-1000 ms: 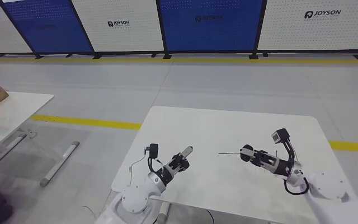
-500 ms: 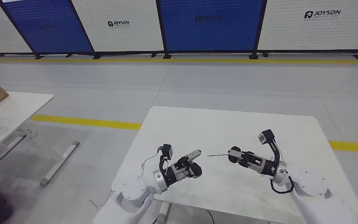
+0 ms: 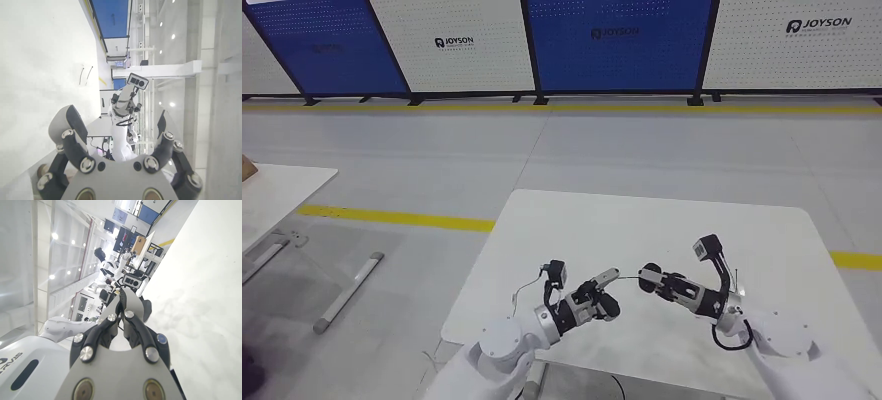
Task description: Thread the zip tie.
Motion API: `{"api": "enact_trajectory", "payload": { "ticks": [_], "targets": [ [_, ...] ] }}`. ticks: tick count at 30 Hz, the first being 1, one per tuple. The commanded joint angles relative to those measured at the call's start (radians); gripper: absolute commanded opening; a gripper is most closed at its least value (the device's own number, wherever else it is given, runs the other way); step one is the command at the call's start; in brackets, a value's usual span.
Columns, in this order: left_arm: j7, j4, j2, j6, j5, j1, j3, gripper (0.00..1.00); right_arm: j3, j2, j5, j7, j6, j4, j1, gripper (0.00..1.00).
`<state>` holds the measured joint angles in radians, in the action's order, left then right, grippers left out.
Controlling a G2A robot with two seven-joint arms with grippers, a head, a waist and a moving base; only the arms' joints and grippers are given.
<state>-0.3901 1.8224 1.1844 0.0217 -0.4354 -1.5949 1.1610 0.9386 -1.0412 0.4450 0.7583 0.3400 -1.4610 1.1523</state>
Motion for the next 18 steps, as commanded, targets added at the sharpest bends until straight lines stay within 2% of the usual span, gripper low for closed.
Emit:
{"api": "enact_trajectory", "payload": {
  "ticks": [1,12,18],
  "targets": [
    [0.047,-0.01,0.005,-0.002,-0.017,0.011,-0.011,1.0,-0.008,-0.005,-0.015,-0.026,0.0,0.008,-0.005,0.0],
    [0.05,-0.01,0.005,-0.004,-0.017,0.012,-0.011,1.0,-0.008,-0.005,-0.015,-0.026,0.0,0.008,-0.005,0.0],
    [0.105,-0.024,0.016,-0.014,-0.04,0.048,-0.052,1.0,-0.008,-0.005,-0.015,-0.026,0.0,0.008,-0.005,0.0]
  ]
}}
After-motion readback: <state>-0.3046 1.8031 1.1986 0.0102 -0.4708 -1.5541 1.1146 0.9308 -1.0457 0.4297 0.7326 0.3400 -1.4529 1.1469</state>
